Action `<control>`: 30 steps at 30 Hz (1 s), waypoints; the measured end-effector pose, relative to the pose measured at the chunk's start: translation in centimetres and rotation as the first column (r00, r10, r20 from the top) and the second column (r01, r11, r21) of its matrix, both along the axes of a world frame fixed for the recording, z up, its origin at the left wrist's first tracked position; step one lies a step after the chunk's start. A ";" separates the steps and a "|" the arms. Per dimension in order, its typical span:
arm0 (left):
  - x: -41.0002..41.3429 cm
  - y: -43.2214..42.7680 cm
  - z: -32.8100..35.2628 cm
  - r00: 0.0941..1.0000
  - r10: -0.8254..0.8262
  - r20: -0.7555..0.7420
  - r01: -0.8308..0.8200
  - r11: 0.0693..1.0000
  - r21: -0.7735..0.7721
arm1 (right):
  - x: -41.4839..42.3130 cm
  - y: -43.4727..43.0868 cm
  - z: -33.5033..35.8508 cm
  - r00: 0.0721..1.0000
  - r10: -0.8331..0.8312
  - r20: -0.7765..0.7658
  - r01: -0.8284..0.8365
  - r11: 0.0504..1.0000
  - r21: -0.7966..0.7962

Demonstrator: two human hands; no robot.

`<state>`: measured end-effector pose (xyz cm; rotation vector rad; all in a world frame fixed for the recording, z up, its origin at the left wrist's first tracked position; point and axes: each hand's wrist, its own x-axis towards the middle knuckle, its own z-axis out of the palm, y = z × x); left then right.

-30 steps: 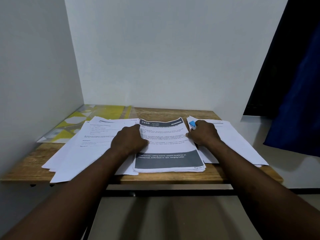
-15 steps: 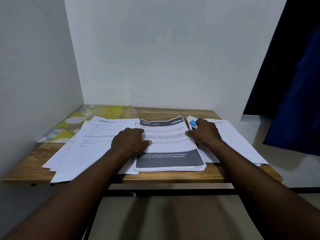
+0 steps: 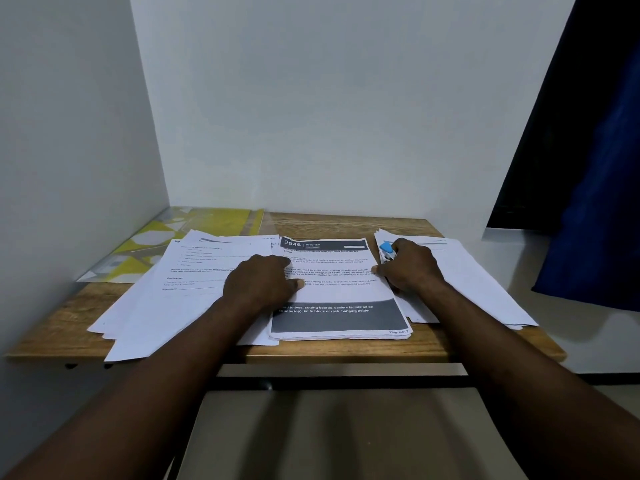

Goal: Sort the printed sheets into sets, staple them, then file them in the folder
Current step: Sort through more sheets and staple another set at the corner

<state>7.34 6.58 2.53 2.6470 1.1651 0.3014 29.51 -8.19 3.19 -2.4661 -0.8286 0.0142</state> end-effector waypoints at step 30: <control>0.1 2.0 -1.4 0.988 0.013 0.152 -0.005 0.999 -0.052 | -1.7 0.3 0.3 0.989 0.004 0.146 -0.022 0.993 0.120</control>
